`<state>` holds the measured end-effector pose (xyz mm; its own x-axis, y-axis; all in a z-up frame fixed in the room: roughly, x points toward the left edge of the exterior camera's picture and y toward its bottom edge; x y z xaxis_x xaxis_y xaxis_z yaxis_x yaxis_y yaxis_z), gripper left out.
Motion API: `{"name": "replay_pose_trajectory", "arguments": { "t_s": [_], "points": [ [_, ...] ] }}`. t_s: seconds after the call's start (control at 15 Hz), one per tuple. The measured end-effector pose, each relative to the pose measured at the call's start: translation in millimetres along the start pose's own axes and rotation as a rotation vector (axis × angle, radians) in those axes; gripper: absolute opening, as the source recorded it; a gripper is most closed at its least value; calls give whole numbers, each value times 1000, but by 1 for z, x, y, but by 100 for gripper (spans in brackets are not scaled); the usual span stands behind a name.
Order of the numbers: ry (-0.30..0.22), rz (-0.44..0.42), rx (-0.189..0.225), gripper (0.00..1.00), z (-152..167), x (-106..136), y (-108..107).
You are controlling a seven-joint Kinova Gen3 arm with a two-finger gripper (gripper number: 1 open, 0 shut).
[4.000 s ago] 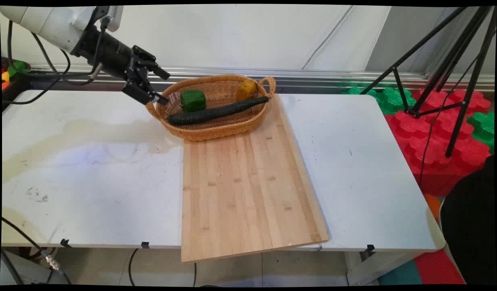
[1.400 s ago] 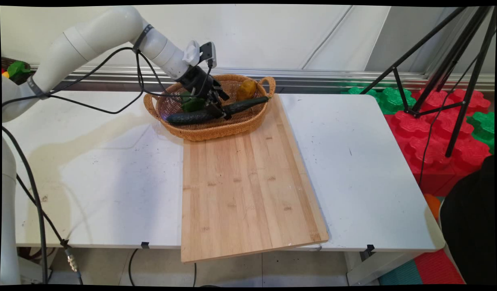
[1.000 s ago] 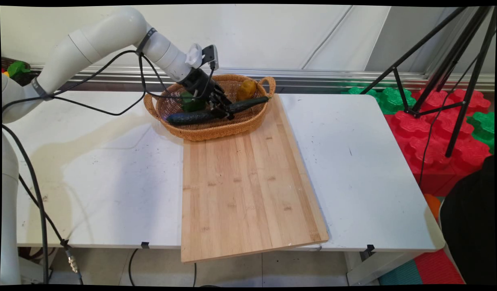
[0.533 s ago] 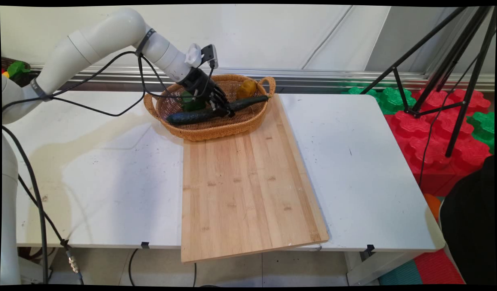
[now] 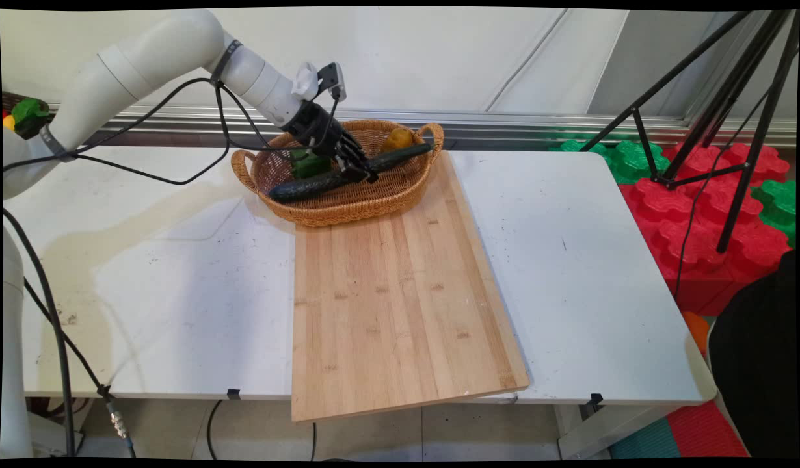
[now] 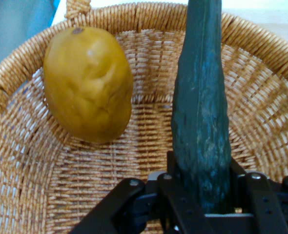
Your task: Place the picked object on the cutting board
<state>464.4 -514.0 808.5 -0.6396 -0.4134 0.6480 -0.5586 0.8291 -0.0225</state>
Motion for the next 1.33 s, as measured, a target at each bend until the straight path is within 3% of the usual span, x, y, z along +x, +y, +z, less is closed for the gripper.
{"name": "replay_pose_trajectory", "arguments": {
  "t_s": [0.8,1.33],
  "points": [
    [122,-7,-7,0,-60,19,16],
    [189,-39,-15,0,-112,25,41]
  ]
}}
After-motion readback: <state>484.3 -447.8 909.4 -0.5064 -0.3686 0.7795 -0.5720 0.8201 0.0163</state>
